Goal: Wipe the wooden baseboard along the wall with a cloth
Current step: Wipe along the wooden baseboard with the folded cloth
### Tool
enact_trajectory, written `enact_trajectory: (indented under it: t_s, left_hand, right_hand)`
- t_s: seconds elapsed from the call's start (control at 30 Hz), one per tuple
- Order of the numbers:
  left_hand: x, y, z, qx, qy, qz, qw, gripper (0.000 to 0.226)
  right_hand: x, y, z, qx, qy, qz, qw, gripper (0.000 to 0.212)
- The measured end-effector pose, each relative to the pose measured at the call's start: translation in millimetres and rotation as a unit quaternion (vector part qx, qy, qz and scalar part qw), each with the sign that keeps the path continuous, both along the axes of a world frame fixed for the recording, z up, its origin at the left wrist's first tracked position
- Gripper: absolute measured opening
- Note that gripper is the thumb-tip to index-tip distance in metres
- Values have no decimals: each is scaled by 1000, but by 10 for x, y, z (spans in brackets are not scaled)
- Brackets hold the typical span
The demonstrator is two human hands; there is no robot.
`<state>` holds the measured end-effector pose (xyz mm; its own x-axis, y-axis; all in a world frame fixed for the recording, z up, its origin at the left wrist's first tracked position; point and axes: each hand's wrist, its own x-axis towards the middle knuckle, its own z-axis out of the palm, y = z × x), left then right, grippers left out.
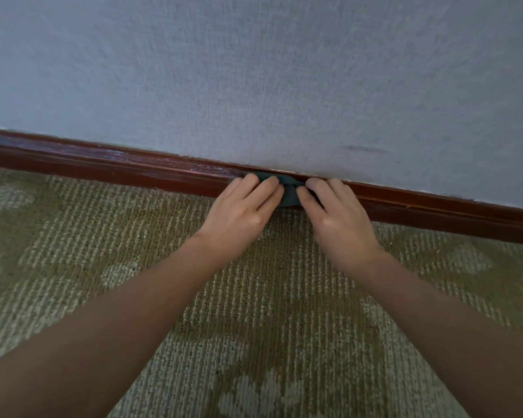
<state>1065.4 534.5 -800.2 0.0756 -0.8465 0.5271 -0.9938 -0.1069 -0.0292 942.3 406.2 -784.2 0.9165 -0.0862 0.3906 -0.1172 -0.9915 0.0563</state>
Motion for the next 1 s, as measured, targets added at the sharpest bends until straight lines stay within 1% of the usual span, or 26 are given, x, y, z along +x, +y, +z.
enact_trajectory:
  t_s: [0.13, 0.23, 0.37, 0.47, 0.53, 0.63, 0.77, 1.0]
  left_hand:
    - [44, -26, 22, 9, -30, -32, 999, 24]
    - [168, 80, 38, 30, -41, -42, 998, 23]
    - [288, 216, 23, 36, -36, -24, 998, 26]
    - [224, 197, 20, 26, -26, -3, 999, 26]
    - [158, 140, 16, 20, -31, -7, 999, 23]
    - [145, 78, 19, 17, -53, -35, 998, 20]
    - [213, 78, 71, 29, -61, -59, 996, 21]
    - [258, 212, 119, 53, -62, -37, 996, 31]
  right_hand:
    - [-11, 7, -52, 34, -18, -11, 999, 33]
    - [96, 97, -43, 55, -31, 2, 998, 32]
    - [245, 195, -13, 34, -26, 33, 999, 30]
    - [207, 157, 12, 12, 0, 38, 999, 33]
    - [129, 96, 24, 5, 9, 35, 999, 33]
    - [75, 62, 23, 6, 10, 21, 1000, 34]
    - [127, 141, 44, 29, -3, -2, 1000, 32]
    - [231, 233, 113, 31, -5, 6, 999, 32]
